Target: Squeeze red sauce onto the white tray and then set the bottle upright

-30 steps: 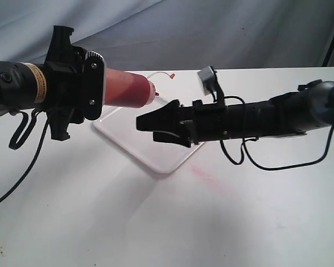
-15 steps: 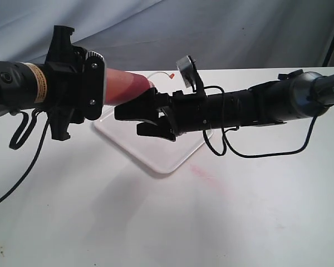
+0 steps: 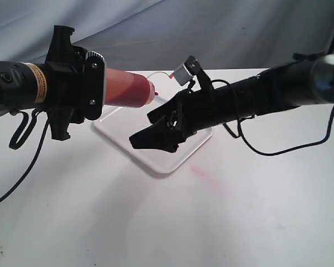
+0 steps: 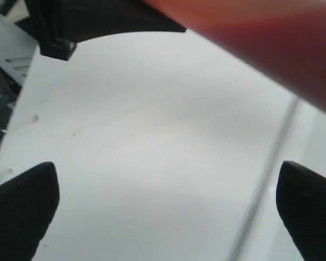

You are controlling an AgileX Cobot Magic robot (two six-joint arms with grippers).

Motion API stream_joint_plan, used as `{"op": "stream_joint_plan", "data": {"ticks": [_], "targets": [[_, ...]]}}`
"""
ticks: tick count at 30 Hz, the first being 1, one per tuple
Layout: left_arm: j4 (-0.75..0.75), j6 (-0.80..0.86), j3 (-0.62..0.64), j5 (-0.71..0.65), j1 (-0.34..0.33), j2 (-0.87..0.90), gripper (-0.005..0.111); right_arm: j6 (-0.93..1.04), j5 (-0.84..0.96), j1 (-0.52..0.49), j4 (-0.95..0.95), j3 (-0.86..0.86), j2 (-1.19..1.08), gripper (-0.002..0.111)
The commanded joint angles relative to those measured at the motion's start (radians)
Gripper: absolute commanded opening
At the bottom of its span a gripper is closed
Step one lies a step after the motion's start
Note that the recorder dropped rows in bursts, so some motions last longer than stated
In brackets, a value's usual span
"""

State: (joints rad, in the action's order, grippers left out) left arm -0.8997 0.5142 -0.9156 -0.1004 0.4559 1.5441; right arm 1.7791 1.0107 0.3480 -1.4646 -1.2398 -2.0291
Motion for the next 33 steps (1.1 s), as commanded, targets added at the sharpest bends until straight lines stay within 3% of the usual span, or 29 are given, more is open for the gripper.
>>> {"op": "stream_joint_plan", "data": {"ticks": [1,7,14,19,33], "targets": [[0.0,-0.012,-0.009,0.048,0.004,-0.02,0.0,0.074,-0.212,-0.006,0.064,-0.008,0.104,0.105],[0.0,-0.012,-0.009,0.055,0.004,-0.02,0.0,0.364,-0.496,0.078,0.068,-0.008,0.143,0.105],[0.0,-0.012,-0.009,0.075,0.004,-0.02,0.0,0.364,-0.782,0.236,0.219,-0.008,0.137,0.105],[0.0,-0.009,-0.009,0.079,0.004,-0.02,0.0,0.364,-1.098,0.352,0.352,-0.008,0.137,0.105],[0.009,-0.018,-0.009,0.088,0.004,-0.02,0.0,0.334,-1.156,0.397,0.456,-0.108,0.027,0.105]]}}
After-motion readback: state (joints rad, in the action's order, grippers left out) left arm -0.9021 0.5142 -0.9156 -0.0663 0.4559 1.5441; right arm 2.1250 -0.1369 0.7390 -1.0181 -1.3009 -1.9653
